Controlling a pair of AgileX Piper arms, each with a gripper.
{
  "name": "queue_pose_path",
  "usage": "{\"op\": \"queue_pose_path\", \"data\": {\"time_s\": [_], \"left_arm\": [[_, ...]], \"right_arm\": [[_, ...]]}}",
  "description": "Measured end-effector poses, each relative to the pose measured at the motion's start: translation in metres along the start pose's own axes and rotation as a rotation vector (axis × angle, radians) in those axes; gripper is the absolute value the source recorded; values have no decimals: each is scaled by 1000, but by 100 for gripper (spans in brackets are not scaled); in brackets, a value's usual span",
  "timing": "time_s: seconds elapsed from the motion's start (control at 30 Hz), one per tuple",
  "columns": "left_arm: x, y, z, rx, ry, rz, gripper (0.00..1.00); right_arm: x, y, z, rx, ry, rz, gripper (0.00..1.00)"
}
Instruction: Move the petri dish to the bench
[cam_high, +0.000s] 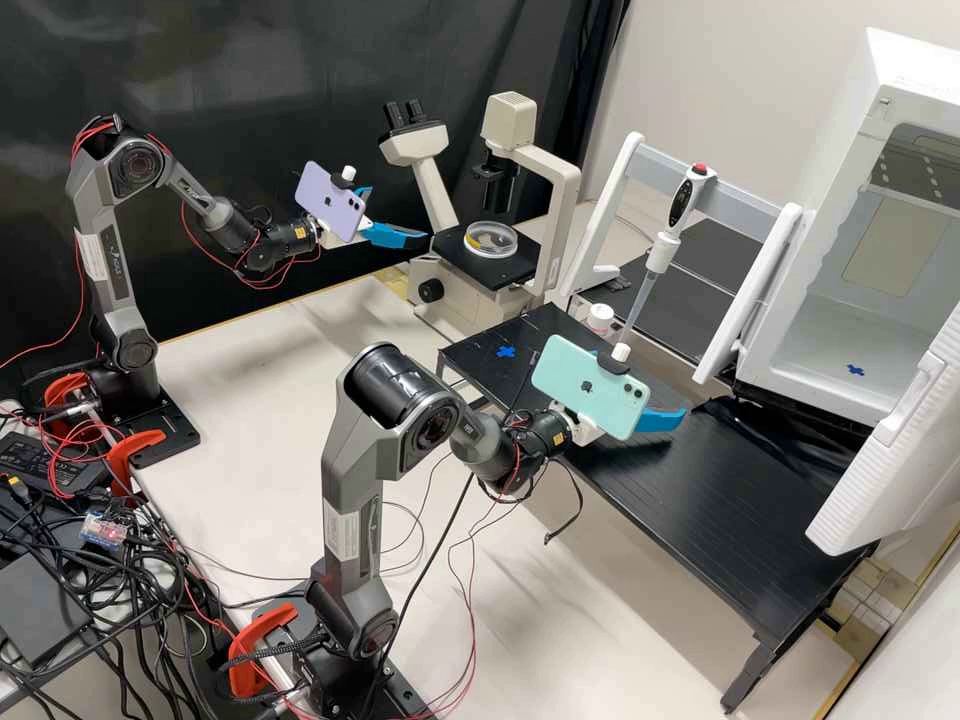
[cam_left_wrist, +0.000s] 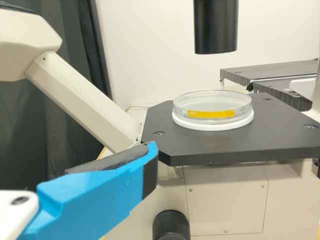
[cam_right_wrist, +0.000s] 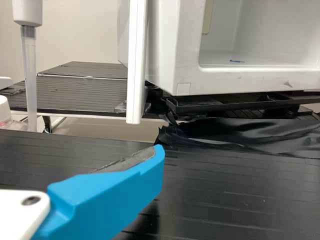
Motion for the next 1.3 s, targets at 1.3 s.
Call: {"op": "queue_pose_path", "data": {"time_s": [1.3], "left_arm": [[0,0,0,0,0,0,100]], "right_arm": [[-73,-71,-172,-147,488,-89,100]]}}
